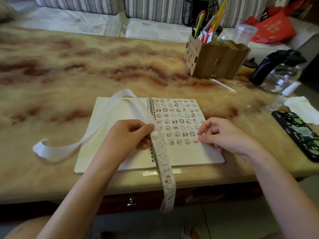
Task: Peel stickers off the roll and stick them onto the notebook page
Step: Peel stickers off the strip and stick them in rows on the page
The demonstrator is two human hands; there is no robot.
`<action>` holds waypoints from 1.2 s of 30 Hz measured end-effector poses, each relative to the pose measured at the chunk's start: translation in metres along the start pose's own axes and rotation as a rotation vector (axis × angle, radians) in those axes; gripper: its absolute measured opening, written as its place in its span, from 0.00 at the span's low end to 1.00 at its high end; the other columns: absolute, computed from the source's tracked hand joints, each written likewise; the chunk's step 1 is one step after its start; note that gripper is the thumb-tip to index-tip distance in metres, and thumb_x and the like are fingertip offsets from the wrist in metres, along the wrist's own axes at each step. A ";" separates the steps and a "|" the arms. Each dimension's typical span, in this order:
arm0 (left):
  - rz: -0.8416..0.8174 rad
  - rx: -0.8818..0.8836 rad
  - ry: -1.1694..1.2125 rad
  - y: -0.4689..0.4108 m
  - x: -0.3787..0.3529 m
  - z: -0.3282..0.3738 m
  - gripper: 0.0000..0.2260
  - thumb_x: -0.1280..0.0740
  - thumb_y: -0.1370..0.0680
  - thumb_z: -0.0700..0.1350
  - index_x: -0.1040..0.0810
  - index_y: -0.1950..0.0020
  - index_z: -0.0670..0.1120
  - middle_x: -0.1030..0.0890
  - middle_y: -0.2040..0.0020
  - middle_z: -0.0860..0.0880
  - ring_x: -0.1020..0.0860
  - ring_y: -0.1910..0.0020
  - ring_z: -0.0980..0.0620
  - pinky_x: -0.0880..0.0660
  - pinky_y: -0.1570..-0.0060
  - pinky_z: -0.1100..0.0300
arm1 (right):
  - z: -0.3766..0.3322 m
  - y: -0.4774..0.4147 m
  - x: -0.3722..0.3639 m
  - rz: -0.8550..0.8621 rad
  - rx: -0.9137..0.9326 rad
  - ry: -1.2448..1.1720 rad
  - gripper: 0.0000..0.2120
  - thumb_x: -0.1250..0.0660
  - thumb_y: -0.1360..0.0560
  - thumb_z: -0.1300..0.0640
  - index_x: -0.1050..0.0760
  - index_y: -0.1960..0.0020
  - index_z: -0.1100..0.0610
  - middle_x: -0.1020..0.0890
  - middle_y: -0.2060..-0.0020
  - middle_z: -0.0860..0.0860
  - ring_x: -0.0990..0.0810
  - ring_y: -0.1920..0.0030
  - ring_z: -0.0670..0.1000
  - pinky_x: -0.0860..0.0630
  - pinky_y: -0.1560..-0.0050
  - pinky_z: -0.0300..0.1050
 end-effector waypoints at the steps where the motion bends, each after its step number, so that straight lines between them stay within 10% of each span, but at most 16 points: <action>1: 0.001 -0.002 -0.001 0.000 0.000 0.000 0.09 0.32 0.24 0.42 0.18 0.60 0.39 0.16 0.63 0.39 0.21 0.68 0.51 0.21 0.64 0.64 | -0.001 0.001 0.001 0.006 -0.002 -0.012 0.06 0.28 0.28 0.61 0.25 0.55 0.58 0.24 0.75 0.47 0.28 0.74 0.45 0.32 0.73 0.38; 5: 0.000 -0.003 -0.003 0.000 0.000 0.000 0.09 0.32 0.24 0.43 0.17 0.60 0.40 0.16 0.63 0.39 0.21 0.67 0.51 0.20 0.63 0.63 | 0.000 0.000 0.000 0.049 -0.009 0.014 0.15 0.22 0.35 0.51 0.24 0.56 0.56 0.24 0.75 0.47 0.29 0.72 0.45 0.34 0.70 0.40; 36: -0.054 -0.080 0.131 0.009 -0.009 0.019 0.12 0.34 0.23 0.46 0.19 0.62 0.41 0.17 0.69 0.47 0.19 0.69 0.55 0.20 0.65 0.62 | -0.074 0.041 -0.046 0.097 0.431 -0.396 0.06 0.27 0.30 0.65 0.19 0.56 0.57 0.16 0.62 0.52 0.17 0.61 0.49 0.20 0.55 0.40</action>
Point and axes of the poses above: each hand's wrist, its own y-axis away from the middle knuckle, its own x-axis out of the back of the hand, z = x × y, the point moved 8 cm from there along -y, towards the middle knuckle
